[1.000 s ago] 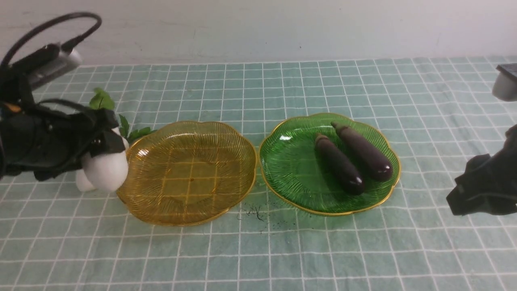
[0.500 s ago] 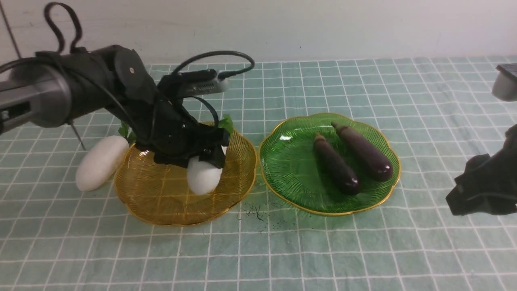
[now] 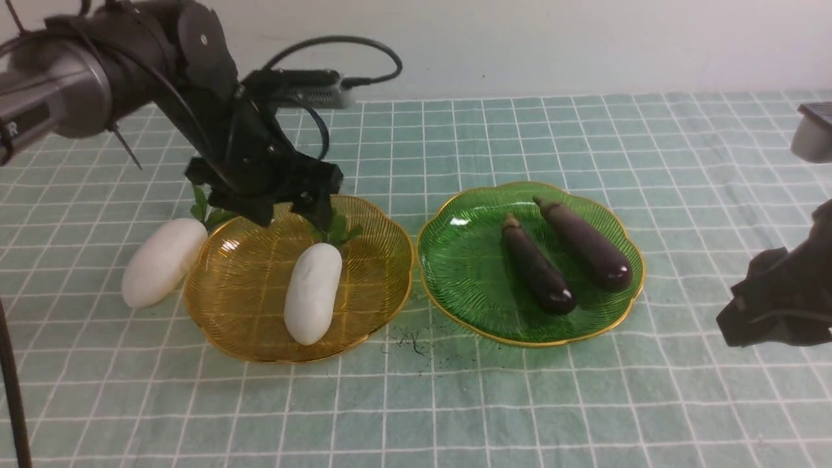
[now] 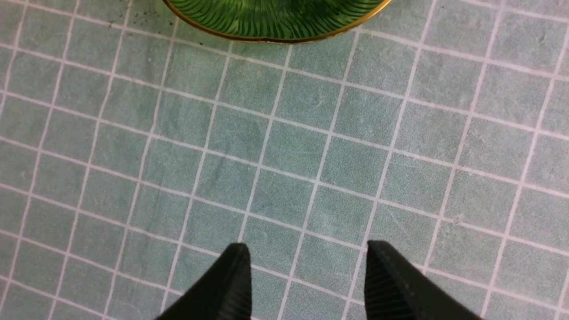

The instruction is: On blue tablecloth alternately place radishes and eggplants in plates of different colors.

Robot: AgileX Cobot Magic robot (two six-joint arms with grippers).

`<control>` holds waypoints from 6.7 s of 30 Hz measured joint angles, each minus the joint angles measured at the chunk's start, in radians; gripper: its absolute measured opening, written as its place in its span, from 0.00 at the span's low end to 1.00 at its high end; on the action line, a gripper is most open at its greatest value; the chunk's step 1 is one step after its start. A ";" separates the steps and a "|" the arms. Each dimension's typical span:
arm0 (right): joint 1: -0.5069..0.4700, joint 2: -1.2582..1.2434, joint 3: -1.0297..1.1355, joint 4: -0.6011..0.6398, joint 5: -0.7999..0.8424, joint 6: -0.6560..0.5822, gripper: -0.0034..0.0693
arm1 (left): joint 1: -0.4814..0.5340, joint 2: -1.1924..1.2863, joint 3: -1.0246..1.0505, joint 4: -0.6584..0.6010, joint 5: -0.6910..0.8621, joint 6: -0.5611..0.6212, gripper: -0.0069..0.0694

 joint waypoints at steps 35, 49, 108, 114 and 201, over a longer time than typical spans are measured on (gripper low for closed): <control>0.000 0.000 0.000 0.003 0.000 -0.007 0.50 | 0.228 0.246 -0.145 -0.082 -0.002 0.076 0.66; 0.000 0.000 0.000 0.004 -0.012 -0.007 0.40 | 0.041 0.068 0.077 -0.235 0.015 0.006 0.66; 0.000 -0.792 0.807 -0.101 -1.263 -0.078 0.04 | -0.090 -0.038 -0.020 -0.030 0.016 -0.084 0.08; 0.000 -0.796 0.814 -0.101 -1.218 -0.078 0.04 | -0.090 -0.096 -0.020 -0.030 0.022 -0.084 0.08; -0.330 -1.207 1.133 -0.102 -0.895 -0.078 0.04 | -0.090 -1.862 1.423 -0.183 -0.779 -0.050 0.08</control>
